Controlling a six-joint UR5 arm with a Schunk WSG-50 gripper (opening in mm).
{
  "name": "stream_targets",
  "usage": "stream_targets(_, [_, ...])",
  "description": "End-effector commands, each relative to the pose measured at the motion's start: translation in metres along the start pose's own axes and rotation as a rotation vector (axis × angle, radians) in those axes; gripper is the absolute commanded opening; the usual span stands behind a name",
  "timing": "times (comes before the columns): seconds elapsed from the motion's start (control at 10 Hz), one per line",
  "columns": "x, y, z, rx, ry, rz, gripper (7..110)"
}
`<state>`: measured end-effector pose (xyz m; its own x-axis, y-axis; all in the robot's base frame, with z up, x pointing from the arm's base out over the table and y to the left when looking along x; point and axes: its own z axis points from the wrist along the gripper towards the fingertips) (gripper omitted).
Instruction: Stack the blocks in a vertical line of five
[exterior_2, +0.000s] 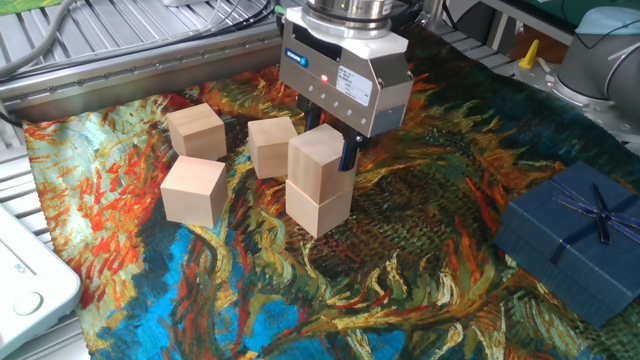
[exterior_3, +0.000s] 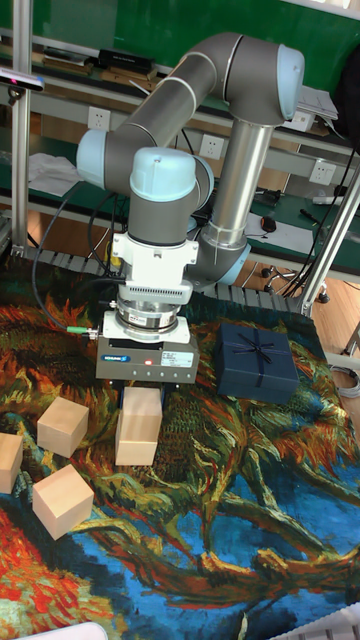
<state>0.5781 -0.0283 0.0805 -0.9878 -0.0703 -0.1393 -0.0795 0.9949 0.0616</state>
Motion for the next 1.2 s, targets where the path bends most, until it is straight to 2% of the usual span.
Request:
stream_targets(0.0, [-0.0016, 0.0004, -0.0011, -0.008, -0.005, 0.007, 7])
stream_targets(1.1, [-0.0025, 0.0029, -0.0014, -0.017, -0.001, 0.002, 7])
